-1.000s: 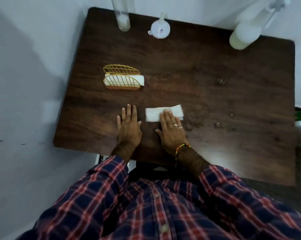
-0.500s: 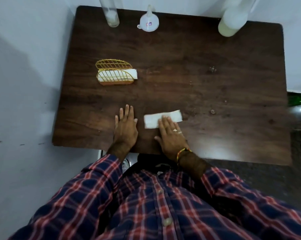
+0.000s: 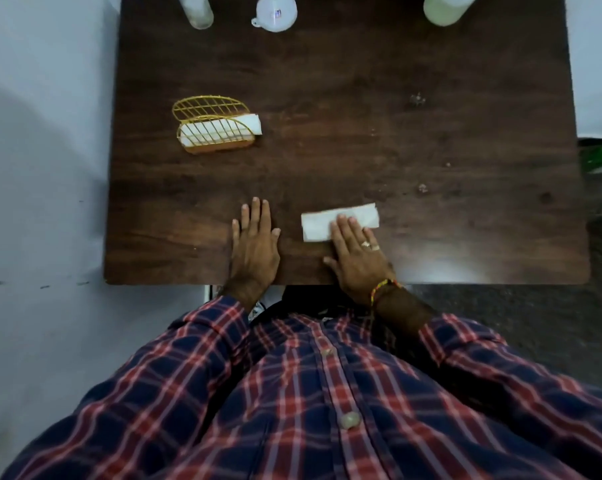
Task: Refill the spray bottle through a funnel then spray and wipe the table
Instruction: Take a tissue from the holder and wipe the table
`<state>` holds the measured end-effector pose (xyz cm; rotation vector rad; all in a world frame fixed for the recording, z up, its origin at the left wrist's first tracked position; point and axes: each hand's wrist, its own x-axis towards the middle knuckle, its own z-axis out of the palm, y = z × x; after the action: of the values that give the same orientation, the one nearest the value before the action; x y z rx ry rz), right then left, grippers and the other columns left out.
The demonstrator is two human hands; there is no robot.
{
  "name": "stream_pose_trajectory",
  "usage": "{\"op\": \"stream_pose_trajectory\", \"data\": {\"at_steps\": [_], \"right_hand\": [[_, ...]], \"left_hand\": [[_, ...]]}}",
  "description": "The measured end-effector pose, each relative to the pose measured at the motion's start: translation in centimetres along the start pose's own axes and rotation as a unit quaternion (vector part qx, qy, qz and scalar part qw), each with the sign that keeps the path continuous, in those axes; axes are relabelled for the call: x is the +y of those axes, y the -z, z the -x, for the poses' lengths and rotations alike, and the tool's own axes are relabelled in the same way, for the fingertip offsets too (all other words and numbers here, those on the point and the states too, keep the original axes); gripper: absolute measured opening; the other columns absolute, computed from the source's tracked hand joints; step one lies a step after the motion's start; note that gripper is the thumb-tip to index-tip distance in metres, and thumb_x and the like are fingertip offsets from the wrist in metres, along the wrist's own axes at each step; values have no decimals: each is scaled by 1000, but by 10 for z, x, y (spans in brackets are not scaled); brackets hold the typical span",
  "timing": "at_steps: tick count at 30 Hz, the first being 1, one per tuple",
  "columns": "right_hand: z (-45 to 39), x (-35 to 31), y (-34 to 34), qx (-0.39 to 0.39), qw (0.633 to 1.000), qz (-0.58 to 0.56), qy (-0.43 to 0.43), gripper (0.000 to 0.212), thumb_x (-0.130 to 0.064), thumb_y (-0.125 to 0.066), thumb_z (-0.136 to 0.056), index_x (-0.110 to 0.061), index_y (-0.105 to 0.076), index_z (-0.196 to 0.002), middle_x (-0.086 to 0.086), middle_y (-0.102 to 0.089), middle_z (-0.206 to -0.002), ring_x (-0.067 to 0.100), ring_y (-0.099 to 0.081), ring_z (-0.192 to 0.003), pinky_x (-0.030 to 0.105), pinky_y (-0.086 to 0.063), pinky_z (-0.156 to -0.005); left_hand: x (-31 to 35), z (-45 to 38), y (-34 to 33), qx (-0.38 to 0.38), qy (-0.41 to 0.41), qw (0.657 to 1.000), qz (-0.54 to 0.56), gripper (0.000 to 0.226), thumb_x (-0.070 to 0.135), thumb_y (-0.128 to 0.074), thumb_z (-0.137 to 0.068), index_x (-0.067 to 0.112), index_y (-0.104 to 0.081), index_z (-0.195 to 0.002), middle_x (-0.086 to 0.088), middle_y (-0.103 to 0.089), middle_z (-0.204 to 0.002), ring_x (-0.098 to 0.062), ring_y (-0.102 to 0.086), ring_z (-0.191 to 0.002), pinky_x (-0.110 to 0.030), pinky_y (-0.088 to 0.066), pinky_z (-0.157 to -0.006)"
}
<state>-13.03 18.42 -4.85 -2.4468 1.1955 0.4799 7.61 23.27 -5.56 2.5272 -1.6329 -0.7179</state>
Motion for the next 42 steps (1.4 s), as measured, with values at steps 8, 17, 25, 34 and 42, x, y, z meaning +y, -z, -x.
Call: {"op": "stream_pose_trajectory", "data": {"at_steps": [8, 17, 25, 34, 42], "right_hand": [[8, -4, -5, -7, 997, 44, 65, 71, -50, -30, -91, -2, -53, -139, 17, -50, -146, 33, -50, -133, 50, -40, -108], [-59, 22, 35, 44, 997, -34, -48, 71, -49, -30, -103, -6, -14, -156, 15, -9, -164, 33, -9, -152, 47, -3, -122], [-55, 32, 38, 35, 996, -40, -67, 67, -44, -31, -104, -9, -10, -157, 12, -6, -165, 29, -6, -153, 44, -2, -122], [-66, 30, 44, 14, 999, -30, 5, 70, -47, -34, -103, -10, -10, -157, 11, -6, -165, 28, -5, -153, 43, -1, -122], [-133, 71, 79, 59, 988, -66, -129, 70, -45, -29, -104, -4, -7, -156, 16, -4, -165, 34, -3, -152, 47, 1, -121]], "left_hand": [[16, -14, 9, -6, -12, 1000, 6, 56, 28, -25, -106, 11, -9, -156, -6, -5, -164, -24, 2, -151, -43, 3, -121], [44, -49, 26, -46, -20, 998, 33, 53, 24, -24, -106, 11, -11, -156, -4, -8, -164, -25, -1, -151, -42, -4, -122], [57, -69, 31, -104, 13, 994, 4, 56, 24, -28, -106, 13, -7, -156, -4, -1, -165, -28, 0, -151, -46, -10, -121], [68, -75, 40, -160, 39, 986, 10, 89, 48, -52, -96, 12, 2, -156, -6, 8, -164, -33, 5, -150, -53, -12, -119], [94, -74, 30, -203, 100, 973, -45, 152, 57, -85, -59, 9, 28, -149, -9, 33, -157, -39, 22, -145, -62, -2, -116]]}}
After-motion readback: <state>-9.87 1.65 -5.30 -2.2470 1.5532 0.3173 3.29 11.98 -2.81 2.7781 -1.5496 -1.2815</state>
